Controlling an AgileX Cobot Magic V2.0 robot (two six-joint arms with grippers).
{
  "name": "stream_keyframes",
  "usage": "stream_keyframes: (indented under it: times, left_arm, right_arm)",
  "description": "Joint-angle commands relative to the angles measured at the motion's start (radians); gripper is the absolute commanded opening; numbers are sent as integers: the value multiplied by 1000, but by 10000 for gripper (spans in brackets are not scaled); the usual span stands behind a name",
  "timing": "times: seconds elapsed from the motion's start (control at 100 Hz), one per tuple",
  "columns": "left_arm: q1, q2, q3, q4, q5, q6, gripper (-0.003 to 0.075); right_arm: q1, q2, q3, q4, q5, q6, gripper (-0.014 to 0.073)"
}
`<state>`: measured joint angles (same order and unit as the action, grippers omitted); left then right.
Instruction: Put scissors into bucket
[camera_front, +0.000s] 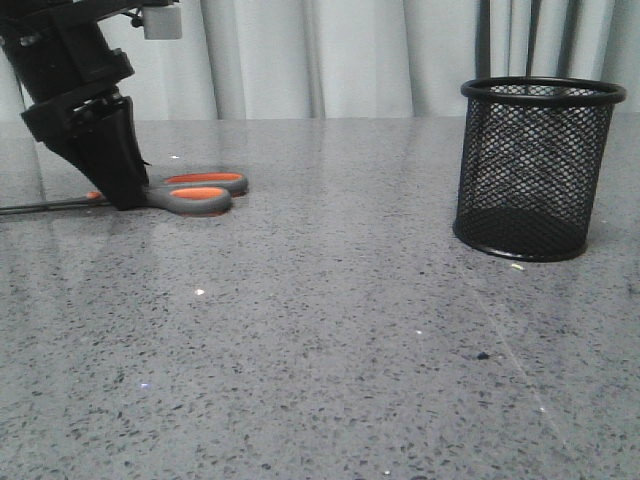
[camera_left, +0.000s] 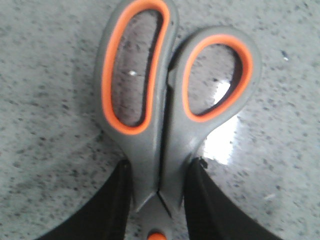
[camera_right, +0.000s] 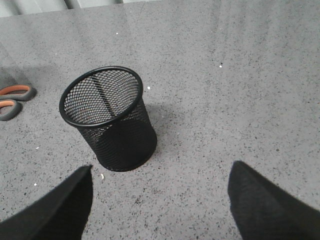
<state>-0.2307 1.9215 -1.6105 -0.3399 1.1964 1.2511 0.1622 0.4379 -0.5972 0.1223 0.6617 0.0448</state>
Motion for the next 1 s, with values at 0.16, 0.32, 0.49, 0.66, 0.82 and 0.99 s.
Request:
stream_keyframes:
  times: [0.16, 0.32, 0.49, 0.66, 0.82, 0.99]
  left_arm:
    - [-4, -194, -35, -54, -105, -3, 43]
    - [-13, -308, -35, -150, -160, -3, 43]
    - [-97, -427, -35, -206, -189, 47, 43]
    - [-266, -511, -35, -225, -189, 80, 43]
    - [-416, -545, -35, -221, -246, 80, 43]
    - [-568, -554, -35, -211, -334, 80, 43]
  right_arm:
    - [-3, 16, -38, 184, -104, -105, 508]
    - [-3, 16, -59, 553, -153, -397, 509]
    - [-3, 16, -107, 843, -166, -645, 509]
    - [-3, 32, -149, 1044, -107, -767, 509]
    - [-3, 75, -177, 1066, -65, -767, 509]
    - [-3, 113, -188, 1100, -55, -767, 510]
